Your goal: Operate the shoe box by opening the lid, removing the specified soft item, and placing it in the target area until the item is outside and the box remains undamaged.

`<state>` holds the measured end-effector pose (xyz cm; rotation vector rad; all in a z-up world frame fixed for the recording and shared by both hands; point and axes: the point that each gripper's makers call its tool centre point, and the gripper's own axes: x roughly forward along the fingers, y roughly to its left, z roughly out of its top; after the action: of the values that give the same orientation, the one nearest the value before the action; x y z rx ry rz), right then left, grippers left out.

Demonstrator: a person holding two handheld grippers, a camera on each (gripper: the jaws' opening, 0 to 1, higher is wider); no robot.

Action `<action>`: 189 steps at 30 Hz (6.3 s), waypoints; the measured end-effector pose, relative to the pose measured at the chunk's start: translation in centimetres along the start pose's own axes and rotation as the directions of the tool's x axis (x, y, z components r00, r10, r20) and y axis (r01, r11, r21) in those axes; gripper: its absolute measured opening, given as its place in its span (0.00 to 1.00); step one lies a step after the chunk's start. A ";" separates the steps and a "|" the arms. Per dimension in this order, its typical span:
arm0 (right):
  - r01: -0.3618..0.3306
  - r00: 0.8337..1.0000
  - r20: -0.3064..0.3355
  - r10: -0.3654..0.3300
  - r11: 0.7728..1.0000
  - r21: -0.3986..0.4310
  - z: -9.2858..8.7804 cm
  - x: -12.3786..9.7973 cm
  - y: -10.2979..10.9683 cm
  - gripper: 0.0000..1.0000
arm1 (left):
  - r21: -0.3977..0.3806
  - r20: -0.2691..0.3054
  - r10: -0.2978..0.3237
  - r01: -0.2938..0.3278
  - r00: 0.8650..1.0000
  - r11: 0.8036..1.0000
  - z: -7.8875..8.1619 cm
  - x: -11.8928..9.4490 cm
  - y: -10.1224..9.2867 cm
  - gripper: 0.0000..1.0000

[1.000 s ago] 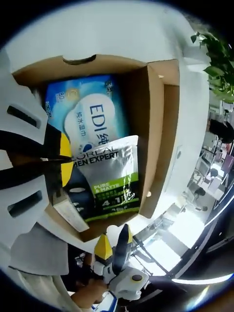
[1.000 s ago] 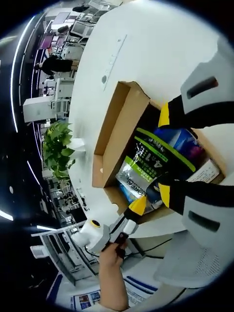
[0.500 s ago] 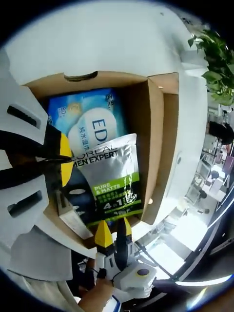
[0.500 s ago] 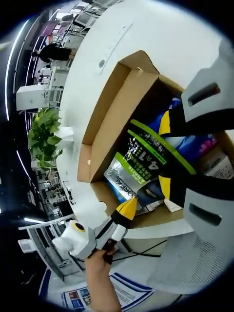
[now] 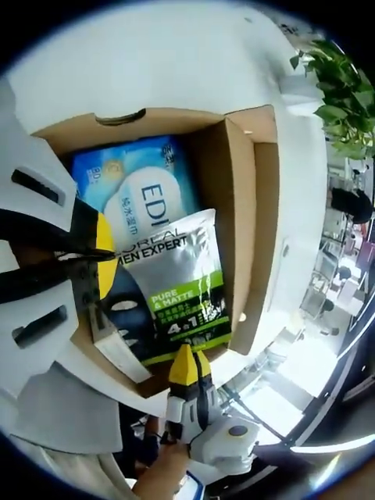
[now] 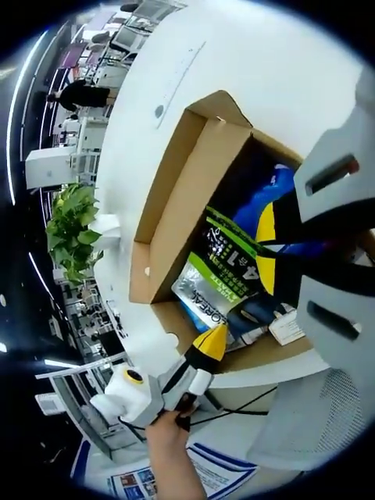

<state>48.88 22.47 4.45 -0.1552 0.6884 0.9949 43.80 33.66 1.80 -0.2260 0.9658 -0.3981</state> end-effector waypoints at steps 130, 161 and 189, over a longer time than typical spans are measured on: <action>0.405 0.914 -0.154 -0.375 0.863 0.302 -12.2 -10.0 -23.6 0.01 | 0.680 -0.361 0.136 0.161 0.922 0.716 4.8 19.4 -18.9 0.00; 0.415 0.909 -0.096 -0.405 0.896 0.158 -10.0 -13.5 -22.2 0.16 | 0.634 -0.198 0.017 0.115 0.980 0.765 7.4 14.2 -20.6 0.23; 0.274 0.962 -0.018 -0.273 0.956 0.101 -3.8 -12.6 -13.5 0.32 | 0.457 -0.016 -0.016 0.021 1.000 0.889 7.0 5.4 -15.2 0.32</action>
<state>53.67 4.35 6.54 -0.1583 0.6990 0.6923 48.89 17.72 7.04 0.1980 0.8544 -0.6328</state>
